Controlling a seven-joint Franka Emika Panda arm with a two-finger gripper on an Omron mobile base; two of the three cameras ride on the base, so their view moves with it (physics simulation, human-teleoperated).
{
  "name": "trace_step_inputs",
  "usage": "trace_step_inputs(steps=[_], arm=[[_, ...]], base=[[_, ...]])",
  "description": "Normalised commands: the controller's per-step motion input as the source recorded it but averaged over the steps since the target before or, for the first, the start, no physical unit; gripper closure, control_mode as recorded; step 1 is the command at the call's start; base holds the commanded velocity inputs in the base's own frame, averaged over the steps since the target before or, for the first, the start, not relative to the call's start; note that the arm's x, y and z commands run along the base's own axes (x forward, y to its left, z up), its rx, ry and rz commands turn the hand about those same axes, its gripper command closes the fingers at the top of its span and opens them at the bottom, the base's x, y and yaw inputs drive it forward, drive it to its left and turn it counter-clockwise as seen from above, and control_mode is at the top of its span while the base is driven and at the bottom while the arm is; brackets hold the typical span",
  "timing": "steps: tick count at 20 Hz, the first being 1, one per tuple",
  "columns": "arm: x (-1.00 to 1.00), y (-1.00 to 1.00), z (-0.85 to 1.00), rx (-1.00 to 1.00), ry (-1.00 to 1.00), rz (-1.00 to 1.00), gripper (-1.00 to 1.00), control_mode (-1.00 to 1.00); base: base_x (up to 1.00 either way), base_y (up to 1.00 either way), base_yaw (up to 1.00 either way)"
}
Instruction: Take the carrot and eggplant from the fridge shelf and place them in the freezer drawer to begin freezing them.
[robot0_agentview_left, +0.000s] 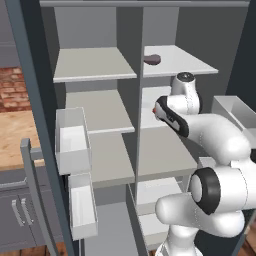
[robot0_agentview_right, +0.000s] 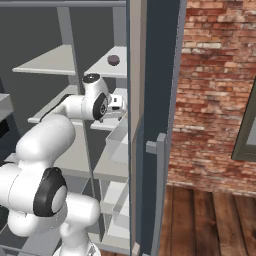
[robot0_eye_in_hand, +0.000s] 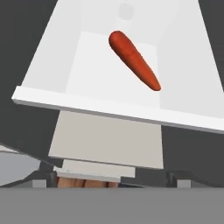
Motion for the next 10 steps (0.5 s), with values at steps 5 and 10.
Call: trace_step_inputs(steps=[5,10], arm=[[0.25,-0.21,-0.05,0.0,0.0,0.0,-1.0,-1.0],[0.3,-0.13,0.0,0.0,0.0,0.0,-1.0,-1.0]], base=[[0.0,0.0,0.0],[0.0,0.0,0.0]])
